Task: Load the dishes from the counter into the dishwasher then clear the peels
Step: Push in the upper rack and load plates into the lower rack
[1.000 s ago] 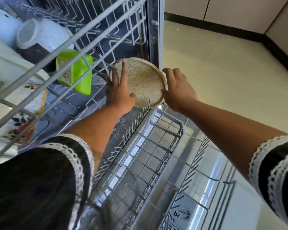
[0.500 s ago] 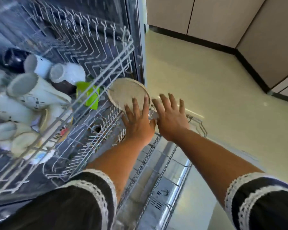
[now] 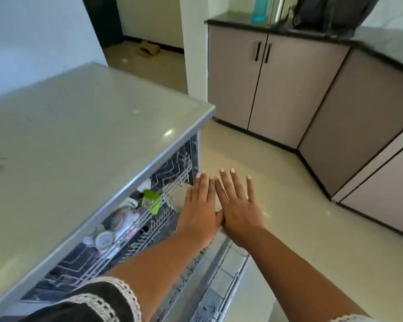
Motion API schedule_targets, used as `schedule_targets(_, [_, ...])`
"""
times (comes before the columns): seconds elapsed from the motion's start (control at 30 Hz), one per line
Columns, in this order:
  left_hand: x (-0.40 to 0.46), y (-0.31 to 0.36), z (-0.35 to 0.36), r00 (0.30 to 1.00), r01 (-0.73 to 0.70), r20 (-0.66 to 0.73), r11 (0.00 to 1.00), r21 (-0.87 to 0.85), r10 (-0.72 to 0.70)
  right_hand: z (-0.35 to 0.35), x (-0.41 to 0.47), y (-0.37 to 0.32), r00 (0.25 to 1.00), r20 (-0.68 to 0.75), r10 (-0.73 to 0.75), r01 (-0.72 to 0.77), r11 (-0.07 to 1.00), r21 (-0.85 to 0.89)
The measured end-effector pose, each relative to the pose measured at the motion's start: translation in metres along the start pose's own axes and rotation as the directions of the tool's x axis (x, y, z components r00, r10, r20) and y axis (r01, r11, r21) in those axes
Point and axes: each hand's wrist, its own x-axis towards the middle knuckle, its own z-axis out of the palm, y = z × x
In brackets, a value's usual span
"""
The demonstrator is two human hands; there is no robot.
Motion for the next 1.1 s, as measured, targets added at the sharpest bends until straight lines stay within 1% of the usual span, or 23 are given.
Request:
schedule_targets(0.1, [-0.004,0.016,-0.060,0.998,-0.017,-0.057,0.991,0.130,0.025,-0.057,-0.009,0.009,0.997,-0.075,0.020,-0.022,0.999,-0.025])
schedule_targets(0.2, [-0.011,0.026,-0.117,0.993,-0.014,-0.111,0.980,0.198,0.036,-0.118,-0.017,0.014,0.996,-0.069,0.058,-0.062,0.997,-0.056])
schedule_targets(0.3, [-0.021,0.033,-0.164,0.990,0.000,-0.139,0.979,0.201,0.029,-0.167,-0.025,0.014,0.995,-0.092,0.046,-0.053,0.996,-0.077])
schedule_targets(0.43, [-0.040,0.037,-0.214,0.985,0.034,-0.173,0.980,0.196,0.001,-0.223,-0.035,0.011,0.990,-0.138,-0.028,0.007,0.988,-0.151])
schedule_targets(0.5, [-0.051,0.035,-0.238,0.980,0.068,-0.194,0.981,0.181,-0.032,-0.250,-0.037,0.006,0.986,-0.157,-0.063,0.035,0.984,-0.175])
schedule_targets(0.57, [-0.063,0.032,-0.264,0.972,0.104,-0.228,0.973,0.204,-0.056,-0.276,-0.040,-0.004,0.981,-0.172,-0.088,0.056,0.982,-0.181])
schedule_targets(0.7, [-0.092,0.018,-0.305,0.951,0.183,-0.289,0.954,0.240,-0.109,-0.314,-0.041,-0.030,0.961,-0.233,-0.152,0.112,0.978,-0.177])
schedule_targets(0.83, [-0.129,-0.010,-0.331,0.919,0.281,-0.329,0.947,0.155,-0.218,-0.340,-0.041,-0.070,0.928,-0.304,-0.215,0.186,0.975,-0.122])
schedule_targets(1.0, [-0.187,-0.061,-0.340,0.850,0.424,-0.384,0.901,0.090,-0.362,-0.345,-0.032,-0.139,0.856,-0.354,-0.378,0.345,0.926,-0.154])
schedule_targets(1.1, [-0.214,-0.089,-0.341,0.787,0.516,-0.410,0.856,0.030,-0.460,-0.350,-0.025,-0.176,0.814,-0.370,-0.447,0.410,0.895,-0.178])
